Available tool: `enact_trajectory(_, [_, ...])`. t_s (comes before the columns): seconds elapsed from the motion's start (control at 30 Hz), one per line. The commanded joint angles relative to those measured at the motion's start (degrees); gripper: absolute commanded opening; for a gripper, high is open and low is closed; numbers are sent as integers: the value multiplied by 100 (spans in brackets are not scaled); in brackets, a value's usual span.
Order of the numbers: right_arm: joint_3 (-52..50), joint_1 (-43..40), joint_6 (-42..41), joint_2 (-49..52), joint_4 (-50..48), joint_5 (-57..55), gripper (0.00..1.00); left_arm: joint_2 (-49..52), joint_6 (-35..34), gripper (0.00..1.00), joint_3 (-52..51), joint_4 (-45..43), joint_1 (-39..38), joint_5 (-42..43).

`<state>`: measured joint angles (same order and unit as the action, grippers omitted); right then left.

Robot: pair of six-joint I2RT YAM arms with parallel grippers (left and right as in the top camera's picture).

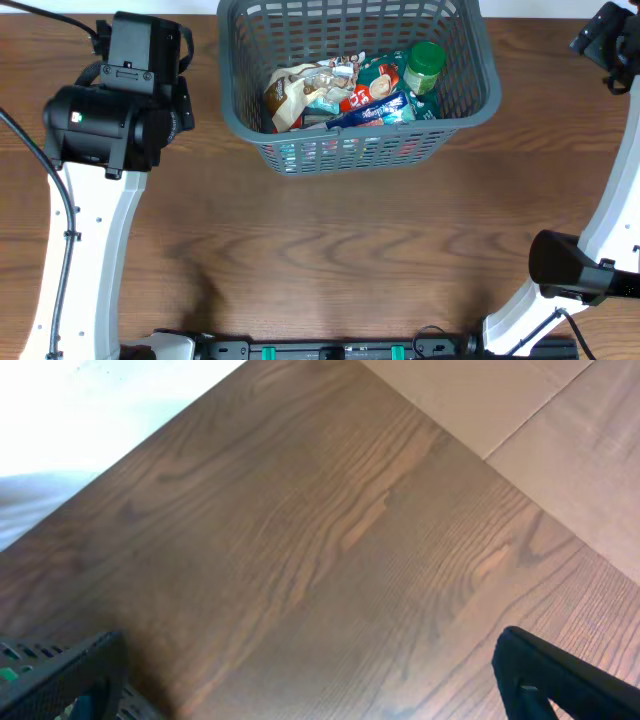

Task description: Pack container

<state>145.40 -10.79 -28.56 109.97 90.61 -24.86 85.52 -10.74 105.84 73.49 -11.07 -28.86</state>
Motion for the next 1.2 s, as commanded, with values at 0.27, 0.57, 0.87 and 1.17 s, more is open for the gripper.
enact_trajectory(0.27, [24, -28, -101, -46, 7, -35, 99, 22, -94, 98, 13, 22, 17, -26])
enact_trajectory(0.57, [24, -28, -101, -46, 7, -35, 99, -140, -96, 99, 13, 22, 17, -26])
enact_trajectory(0.87, [24, -28, -101, -46, 7, -35, 99, -1137, -98, 99, 13, 20, 17, 28])
enact_trajectory(1.17, [24, -28, -101, -46, 7, -35, 99, -2643, -101, 99, 13, -7, 17, 446])
